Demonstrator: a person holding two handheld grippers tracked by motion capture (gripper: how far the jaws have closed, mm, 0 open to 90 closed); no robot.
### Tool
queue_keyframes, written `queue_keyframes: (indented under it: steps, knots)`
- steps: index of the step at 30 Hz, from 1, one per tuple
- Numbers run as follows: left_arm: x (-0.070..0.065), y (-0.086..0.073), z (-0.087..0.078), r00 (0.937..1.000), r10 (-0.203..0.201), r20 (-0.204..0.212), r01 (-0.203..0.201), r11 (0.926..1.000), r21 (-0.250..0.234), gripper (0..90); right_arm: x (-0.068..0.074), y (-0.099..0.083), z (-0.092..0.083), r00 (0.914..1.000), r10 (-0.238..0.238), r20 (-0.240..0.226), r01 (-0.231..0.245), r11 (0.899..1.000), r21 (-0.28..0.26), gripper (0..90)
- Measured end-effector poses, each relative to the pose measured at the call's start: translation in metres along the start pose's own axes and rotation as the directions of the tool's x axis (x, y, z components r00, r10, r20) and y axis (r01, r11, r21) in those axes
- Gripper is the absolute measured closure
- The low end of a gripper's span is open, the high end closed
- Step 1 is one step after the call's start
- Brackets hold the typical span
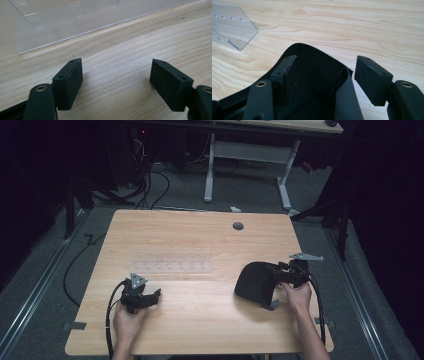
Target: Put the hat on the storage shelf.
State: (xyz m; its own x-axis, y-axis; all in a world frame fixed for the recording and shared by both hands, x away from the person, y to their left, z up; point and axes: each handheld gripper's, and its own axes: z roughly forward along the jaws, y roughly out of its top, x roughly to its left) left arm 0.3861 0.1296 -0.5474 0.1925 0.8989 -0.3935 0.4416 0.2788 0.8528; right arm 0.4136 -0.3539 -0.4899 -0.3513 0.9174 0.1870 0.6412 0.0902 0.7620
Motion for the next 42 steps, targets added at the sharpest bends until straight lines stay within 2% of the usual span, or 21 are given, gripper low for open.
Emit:
queue_keyframes:
  steps: [6,10,14,18,23,25,31,32,34,35,40,42]
  knots:
    - [0.000,0.000,0.000,1.0000,-0.002,-0.001,0.002,1.0000,-0.001,26.7,-0.001,-0.001,0.005,0.9999,-0.003,-0.017,0.004,1.000,0.025,35.7]
    - [0.000,0.000,0.000,1.0000,-0.002,-0.001,0.002,1.0000,-0.002,26.7,0.001,-0.003,0.006,0.9984,-0.051,-0.024,0.052,0.998,0.042,36.7]
    - [0.000,0.000,0.000,1.0000,-0.002,-0.002,0.002,1.0000,-0.002,26.7,0.001,-0.005,0.009,0.9971,-0.057,-0.049,0.060,0.997,0.051,37.7]
    - [-0.001,0.000,0.000,1.0000,-0.002,0.000,0.002,1.0000,-0.001,26.7,-0.003,-0.008,0.011,0.9958,-0.013,-0.091,0.019,0.998,0.061,40.5]
    - [-0.001,0.000,0.000,1.0000,-0.002,0.000,0.002,1.0000,-0.001,26.7,-0.008,-0.016,0.015,0.9937,-0.003,-0.112,0.013,0.996,0.084,43.2]
    - [-0.001,0.000,0.000,1.0000,-0.002,0.000,0.002,1.0000,-0.001,26.7,-0.010,-0.018,0.015,0.9917,0.014,-0.128,-0.004,0.997,0.080,44.2]
    - [-0.001,0.000,0.001,1.0000,0.000,0.000,0.000,1.0000,-0.001,26.6,-0.013,-0.021,0.006,0.9881,0.011,-0.153,-0.002,0.998,0.057,57.5]
    - [-0.001,0.000,0.001,1.0000,0.000,0.000,0.000,1.0000,-0.001,26.7,-0.013,-0.021,0.002,0.9860,0.000,-0.166,0.008,0.999,0.050,64.2]
    - [-0.001,0.000,0.001,1.0000,0.001,0.002,-0.001,1.0000,0.000,26.7,-0.014,-0.022,0.000,0.9841,0.000,-0.178,0.007,0.999,0.044,67.3]
    - [-0.001,0.000,0.001,1.0000,0.001,0.002,-0.001,1.0000,0.001,26.7,-0.013,-0.022,-0.005,0.9801,-0.005,-0.198,0.012,0.999,0.033,73.8]
    - [-0.002,0.000,0.002,1.0000,-0.001,0.006,0.001,1.0000,-0.001,26.7,-0.009,-0.026,-0.013,0.9727,-0.039,-0.228,0.044,0.999,0.017,81.2]
    - [-0.002,0.000,0.001,0.9999,0.007,0.014,-0.007,1.0000,0.005,28.1,-0.008,-0.030,-0.017,0.9670,-0.018,-0.254,0.019,1.000,-0.001,83.2]
